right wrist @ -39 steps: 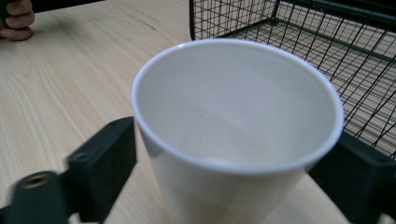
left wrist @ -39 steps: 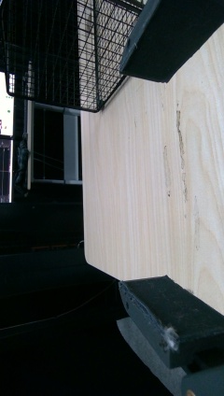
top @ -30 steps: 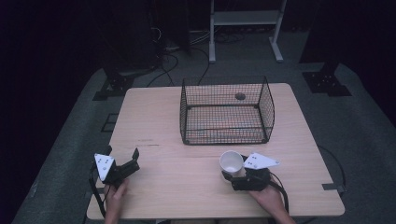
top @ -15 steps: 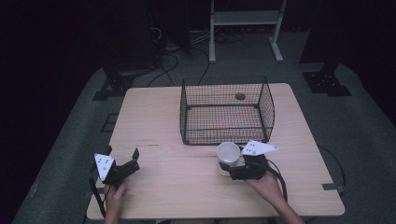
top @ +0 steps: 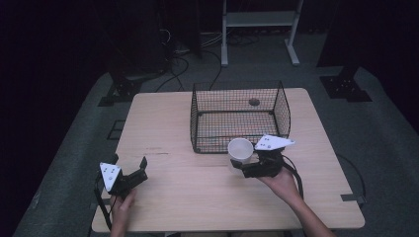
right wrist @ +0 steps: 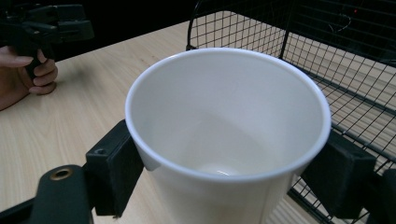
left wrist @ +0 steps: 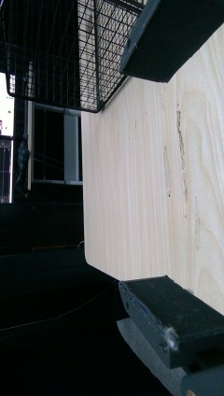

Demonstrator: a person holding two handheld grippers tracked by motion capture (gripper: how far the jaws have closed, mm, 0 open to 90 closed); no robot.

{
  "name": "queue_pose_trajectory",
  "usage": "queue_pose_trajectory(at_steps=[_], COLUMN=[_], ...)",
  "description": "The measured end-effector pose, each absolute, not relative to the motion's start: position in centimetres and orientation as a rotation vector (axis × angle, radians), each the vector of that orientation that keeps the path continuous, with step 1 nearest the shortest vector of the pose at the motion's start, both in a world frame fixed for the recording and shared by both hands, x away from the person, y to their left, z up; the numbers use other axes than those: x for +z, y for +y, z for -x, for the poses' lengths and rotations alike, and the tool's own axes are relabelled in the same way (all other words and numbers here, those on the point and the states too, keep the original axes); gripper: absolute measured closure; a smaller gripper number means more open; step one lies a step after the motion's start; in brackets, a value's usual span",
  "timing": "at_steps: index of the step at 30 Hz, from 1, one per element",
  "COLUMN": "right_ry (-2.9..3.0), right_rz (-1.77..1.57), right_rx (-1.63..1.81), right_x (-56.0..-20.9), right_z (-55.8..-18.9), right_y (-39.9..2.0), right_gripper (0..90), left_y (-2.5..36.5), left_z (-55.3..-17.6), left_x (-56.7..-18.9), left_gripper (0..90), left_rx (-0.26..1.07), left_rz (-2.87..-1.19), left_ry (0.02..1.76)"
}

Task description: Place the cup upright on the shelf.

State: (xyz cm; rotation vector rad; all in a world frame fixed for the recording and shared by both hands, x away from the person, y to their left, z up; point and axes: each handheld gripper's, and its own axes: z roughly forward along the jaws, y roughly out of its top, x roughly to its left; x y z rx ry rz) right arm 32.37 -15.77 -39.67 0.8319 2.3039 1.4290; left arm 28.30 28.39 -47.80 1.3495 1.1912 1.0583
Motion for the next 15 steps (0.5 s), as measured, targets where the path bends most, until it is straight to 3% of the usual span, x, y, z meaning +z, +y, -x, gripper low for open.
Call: queue_pose_trajectory(at_steps=[15], right_ry=[2.284], right_rz=[-0.798], right_rx=[1.423], right_x=[-37.2], right_z=[-34.4], right_y=[-15.1], right_gripper=[19.5], left_y=[28.4], left_z=[-28.3], left_x=[-47.8], left_gripper=[0.0], left_rx=[1.056], left_rz=[-1.350], left_ry=[1.191])
